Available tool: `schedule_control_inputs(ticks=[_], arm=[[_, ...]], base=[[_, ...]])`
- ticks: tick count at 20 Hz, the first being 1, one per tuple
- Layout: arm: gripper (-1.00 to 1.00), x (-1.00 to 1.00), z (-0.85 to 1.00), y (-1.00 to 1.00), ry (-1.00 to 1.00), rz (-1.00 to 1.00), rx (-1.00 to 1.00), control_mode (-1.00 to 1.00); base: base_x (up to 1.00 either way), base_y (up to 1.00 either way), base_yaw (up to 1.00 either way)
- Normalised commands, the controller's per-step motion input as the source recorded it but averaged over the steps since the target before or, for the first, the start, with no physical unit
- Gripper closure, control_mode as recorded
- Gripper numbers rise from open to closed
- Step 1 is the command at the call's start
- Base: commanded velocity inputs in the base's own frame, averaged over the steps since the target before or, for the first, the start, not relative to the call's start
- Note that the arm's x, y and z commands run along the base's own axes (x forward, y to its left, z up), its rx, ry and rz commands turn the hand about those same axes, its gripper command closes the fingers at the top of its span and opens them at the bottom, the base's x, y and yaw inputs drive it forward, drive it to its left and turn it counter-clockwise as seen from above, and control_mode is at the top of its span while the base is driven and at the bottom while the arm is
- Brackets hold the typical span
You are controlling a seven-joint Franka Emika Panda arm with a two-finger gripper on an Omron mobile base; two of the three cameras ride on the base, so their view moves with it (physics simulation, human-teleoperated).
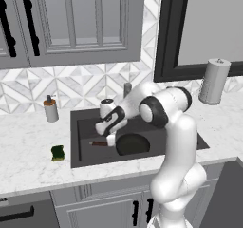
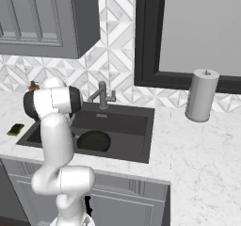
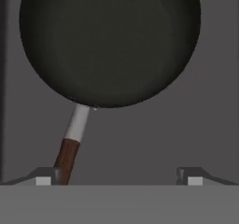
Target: Pick the pan and sponge and place them into the sink. Then turn on the water.
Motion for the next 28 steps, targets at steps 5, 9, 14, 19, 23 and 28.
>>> schedule_control_inputs(ticks=[5, 9, 14, 19, 23, 28], arm=[[-1.00, -0.44, 0.99, -0.11, -0.07, 0.07, 0.00, -1.00], [-1.00, -0.45, 1.00, -0.08, -0.04, 0.04, 0.00, -1.00], [-1.00, -0.39, 0.86, -0.07, -0.03, 0.02, 0.00, -1.00], [-1.00, -0.36, 0.67, 0.00, -0.10, 0.29, 0.00, -1.00], [-1.00, -0.13, 0.29, 0.00, -0.06, 0.77, 0.00, -1.00], [-1.00, -0.15, 0.01, 0.00, 0.00, 0.82, -0.01, -1.00]], base=[[0.00, 0.00, 0.00], [0.00, 0.00, 0.00], [0.00, 0.00, 0.00], [0.00, 0.00, 0.00], [0.00, 0.00, 0.00], [0.00, 0.00, 0.00]])
